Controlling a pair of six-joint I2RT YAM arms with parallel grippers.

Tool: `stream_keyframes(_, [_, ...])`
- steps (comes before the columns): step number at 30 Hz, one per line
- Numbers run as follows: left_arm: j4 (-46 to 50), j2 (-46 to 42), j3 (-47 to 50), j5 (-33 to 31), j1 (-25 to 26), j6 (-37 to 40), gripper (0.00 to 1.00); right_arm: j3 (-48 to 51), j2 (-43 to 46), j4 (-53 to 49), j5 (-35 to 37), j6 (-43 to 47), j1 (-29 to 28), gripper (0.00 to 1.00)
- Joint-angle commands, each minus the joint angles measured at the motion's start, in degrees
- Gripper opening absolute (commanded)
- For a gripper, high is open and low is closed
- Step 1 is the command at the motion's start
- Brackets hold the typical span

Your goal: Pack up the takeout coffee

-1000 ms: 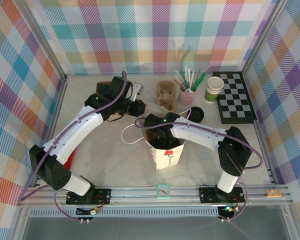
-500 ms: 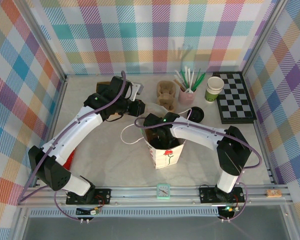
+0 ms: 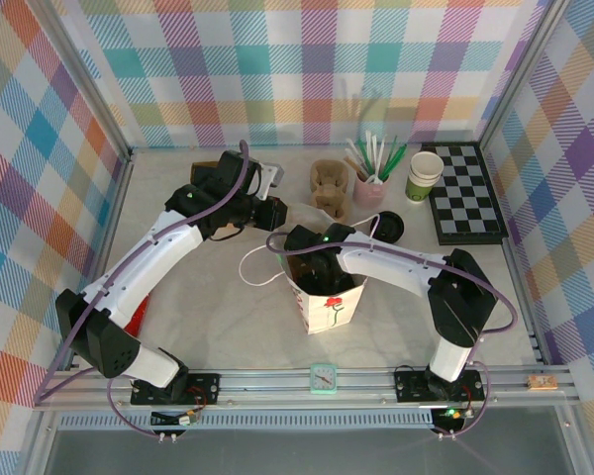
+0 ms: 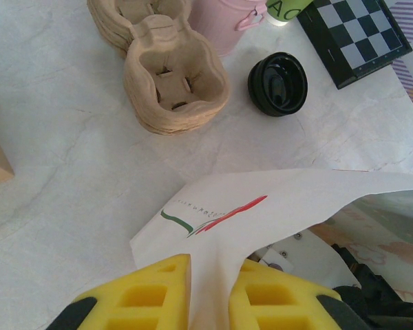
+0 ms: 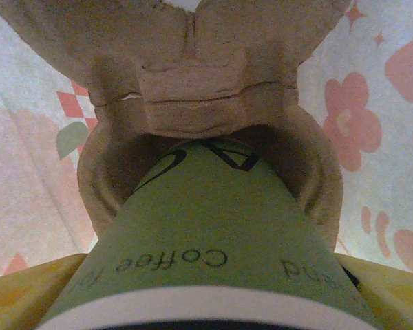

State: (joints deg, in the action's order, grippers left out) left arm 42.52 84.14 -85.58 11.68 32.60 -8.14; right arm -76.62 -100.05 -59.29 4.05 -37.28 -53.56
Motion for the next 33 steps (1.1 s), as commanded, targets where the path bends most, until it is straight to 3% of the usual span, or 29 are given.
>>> stream_keyframes(1, [-0.7, -2.6, 0.5, 0.4, 0.2, -0.9, 0.18, 1.6, -1.7, 0.3, 0.5, -0.4, 0.6, 0.59])
stream_keyframes(33, [-1.6, -3.1, 1.1, 0.4, 0.2, -1.0, 0.18, 7.6, -3.3, 9.3, 3.1, -1.0, 1.1, 0.59])
